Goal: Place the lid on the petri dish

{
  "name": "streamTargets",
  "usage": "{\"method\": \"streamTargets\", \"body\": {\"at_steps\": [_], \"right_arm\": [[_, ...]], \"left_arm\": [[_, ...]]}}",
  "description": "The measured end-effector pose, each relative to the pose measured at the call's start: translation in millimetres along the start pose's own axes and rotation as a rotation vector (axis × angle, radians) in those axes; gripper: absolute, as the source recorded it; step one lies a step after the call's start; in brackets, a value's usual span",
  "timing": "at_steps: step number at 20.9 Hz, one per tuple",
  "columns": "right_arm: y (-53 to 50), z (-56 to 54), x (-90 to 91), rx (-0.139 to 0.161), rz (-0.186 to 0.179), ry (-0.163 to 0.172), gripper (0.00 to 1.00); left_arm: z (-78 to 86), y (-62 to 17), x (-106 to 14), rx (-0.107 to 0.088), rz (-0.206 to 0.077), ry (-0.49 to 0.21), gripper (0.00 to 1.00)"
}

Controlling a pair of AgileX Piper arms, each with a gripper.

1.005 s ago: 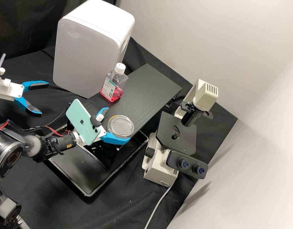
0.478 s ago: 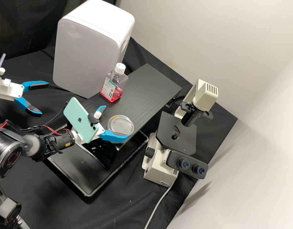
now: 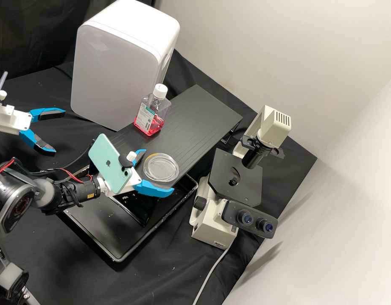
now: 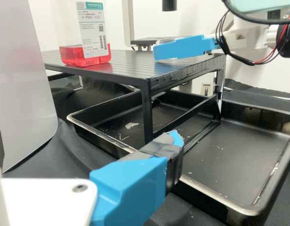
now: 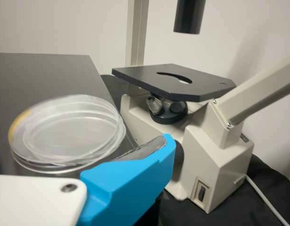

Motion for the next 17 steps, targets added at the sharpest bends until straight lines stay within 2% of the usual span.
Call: {"method": "streamTargets", "body": {"at_steps": [14,17], "right_arm": [[-0.4,2.3,2.3,-0.004,0.005,-0.012,1.00],[1.3,2.5,5.2,-0.001,0.016,-0.017,1.00]], "left_arm": [[0.0,0.0,0.0,0.000,0.000,0.000,1.00],[0.0,0.0,0.0,0.000,0.000,0.000,1.00]]}}
